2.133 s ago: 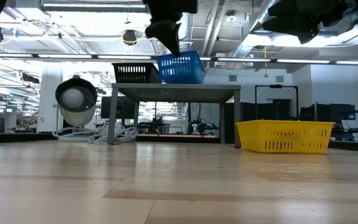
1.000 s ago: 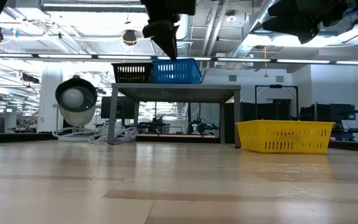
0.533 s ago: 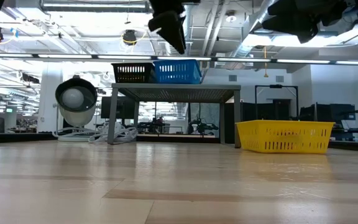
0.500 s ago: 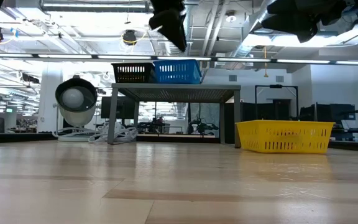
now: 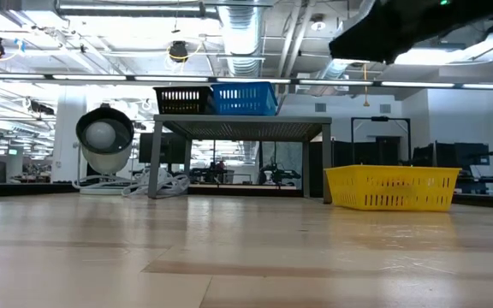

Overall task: Pick & Place Office Desk Supplies
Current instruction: Put the yellow bin on the shelf

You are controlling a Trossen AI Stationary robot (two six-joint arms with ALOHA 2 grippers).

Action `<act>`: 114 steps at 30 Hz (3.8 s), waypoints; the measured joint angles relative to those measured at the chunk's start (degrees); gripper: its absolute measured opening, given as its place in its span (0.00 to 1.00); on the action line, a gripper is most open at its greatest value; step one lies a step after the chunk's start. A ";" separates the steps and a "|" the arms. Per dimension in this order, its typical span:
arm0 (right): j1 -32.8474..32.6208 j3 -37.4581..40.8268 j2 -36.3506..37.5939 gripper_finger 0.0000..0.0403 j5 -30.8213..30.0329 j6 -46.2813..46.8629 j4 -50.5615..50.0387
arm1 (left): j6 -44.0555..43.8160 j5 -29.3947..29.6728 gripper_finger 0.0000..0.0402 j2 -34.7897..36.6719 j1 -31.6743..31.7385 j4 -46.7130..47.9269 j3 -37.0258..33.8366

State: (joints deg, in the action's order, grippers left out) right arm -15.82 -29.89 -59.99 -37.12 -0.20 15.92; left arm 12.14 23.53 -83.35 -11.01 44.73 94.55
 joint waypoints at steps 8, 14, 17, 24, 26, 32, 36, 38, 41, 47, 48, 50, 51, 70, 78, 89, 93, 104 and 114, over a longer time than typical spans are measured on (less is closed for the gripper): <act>11.75 -6.37 -1.94 0.43 8.88 -1.68 -8.26 | -2.19 -3.23 0.42 13.79 -3.03 -17.34 -21.19; 18.27 -12.77 -6.10 0.25 10.39 -3.32 -14.91 | -2.16 -3.49 0.42 22.01 -4.43 -29.03 -35.28; 21.19 -14.65 -7.78 0.15 11.20 -3.28 -17.83 | -2.12 -3.52 0.42 24.92 -4.55 -33.27 -40.40; 24.18 -16.24 -8.54 0.03 38.54 5.66 -26.73 | -2.16 -3.49 0.42 29.19 -4.50 -37.24 -48.67; 23.07 -16.24 -8.36 0.04 43.66 10.18 -27.28 | -2.16 -3.49 0.42 29.89 -4.52 -37.44 -50.79; 19.00 -16.24 -9.07 0.15 43.45 22.49 -28.96 | -2.16 -3.52 0.42 29.34 -4.26 -42.23 -54.45; 18.04 -16.29 -8.94 0.28 43.43 30.14 -35.96 | -2.25 -3.77 0.42 29.33 -4.11 -42.27 -55.44; 18.29 -16.29 -8.92 0.35 43.03 33.47 -41.67 | -2.29 -3.89 0.42 29.35 -4.13 -42.30 -55.51; 18.72 -16.27 -8.94 0.43 40.99 37.68 -49.92 | -2.34 -3.93 0.42 29.35 -4.24 -42.30 -55.53; 18.85 -16.27 -8.94 0.53 35.37 44.03 -58.12 | -3.22 -3.93 0.42 29.33 -4.24 -42.28 -55.55; 18.85 -16.27 -8.94 0.53 35.25 45.17 -59.51 | -3.75 -3.93 0.42 29.33 -4.24 -42.28 -55.55; 18.84 -16.27 -8.94 0.53 34.55 47.12 -63.12 | -4.98 -3.95 0.42 29.33 -4.24 -42.25 -55.55; 18.80 -16.27 -8.94 0.53 33.92 48.02 -65.01 | -5.43 -3.95 0.42 29.33 -4.24 -42.21 -55.55; 13.70 -13.51 -9.79 0.48 26.96 56.03 -58.07 | -7.13 -6.56 0.42 29.31 -4.46 -42.17 -55.57; 13.78 -13.62 -18.69 0.45 29.21 53.59 -40.36 | -7.13 -6.62 0.42 29.29 -4.46 -42.14 -55.59; 16.22 -25.94 -31.28 0.40 35.48 46.23 -42.98 | -8.18 -6.86 0.42 29.29 -4.35 -43.78 -59.78; 15.90 -31.02 -30.75 0.39 32.06 45.63 -51.29 | -8.57 -6.84 0.42 29.29 -4.35 -43.74 -60.77; 15.63 -37.26 -34.15 0.35 29.50 46.68 -55.84 | -9.44 -6.79 0.42 29.29 -4.35 -44.93 -60.77; 16.05 -41.71 -40.03 0.37 29.72 47.99 -58.55 | -9.89 -6.58 0.42 29.29 -4.35 -44.63 -60.72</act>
State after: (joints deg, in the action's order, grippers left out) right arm 0.23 -71.60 -100.01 -7.40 47.79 -42.63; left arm 2.25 16.95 -54.06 -15.35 0.10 33.84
